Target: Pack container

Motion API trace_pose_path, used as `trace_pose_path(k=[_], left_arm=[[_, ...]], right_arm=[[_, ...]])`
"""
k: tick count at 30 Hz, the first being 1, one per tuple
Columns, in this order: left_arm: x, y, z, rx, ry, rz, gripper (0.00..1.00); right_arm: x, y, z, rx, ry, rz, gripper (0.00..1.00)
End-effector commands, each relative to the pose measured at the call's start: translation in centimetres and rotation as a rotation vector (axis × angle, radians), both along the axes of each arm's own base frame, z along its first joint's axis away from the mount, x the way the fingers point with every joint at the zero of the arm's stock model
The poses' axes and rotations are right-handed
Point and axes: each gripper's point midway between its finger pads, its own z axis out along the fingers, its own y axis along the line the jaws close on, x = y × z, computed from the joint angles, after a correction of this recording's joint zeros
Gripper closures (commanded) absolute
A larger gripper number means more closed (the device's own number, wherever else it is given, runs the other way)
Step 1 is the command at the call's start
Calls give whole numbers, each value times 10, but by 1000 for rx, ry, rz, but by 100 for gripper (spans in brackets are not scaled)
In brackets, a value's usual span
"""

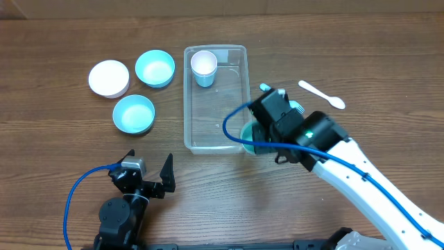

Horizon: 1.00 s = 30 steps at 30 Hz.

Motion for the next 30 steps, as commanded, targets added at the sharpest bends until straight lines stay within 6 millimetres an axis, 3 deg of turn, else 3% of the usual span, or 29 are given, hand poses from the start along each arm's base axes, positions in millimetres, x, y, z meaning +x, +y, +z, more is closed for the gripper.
trace_pose_path(k=[1, 4, 6, 10, 12, 17, 20, 26, 30], left_arm=[[0, 0, 0, 11, -3, -2, 0], [0, 0, 0, 11, -3, -3, 0], [0, 0, 0, 12, -3, -2, 0], [0, 0, 0, 11, -3, -2, 0], [0, 0, 0, 11, -3, -2, 0], [0, 0, 0, 11, -3, -2, 0], [0, 0, 0, 11, -3, -2, 0], [0, 0, 0, 11, -3, -3, 0], [0, 0, 0, 11, -3, -3, 0]], right_arm=[[37, 25, 71, 138, -240, 18, 96], [72, 64, 97, 250, -408, 129, 96], [89, 89, 89, 294, -414, 170, 96], [137, 132, 54, 250, -371, 227, 96], [161, 145, 49, 237, -383, 239, 96], [234, 132, 44, 297, -413, 169, 96], [257, 138, 42, 360, -422, 186, 96], [255, 135, 5, 317, -336, 179, 96], [254, 122, -14, 238, -298, 140, 96]])
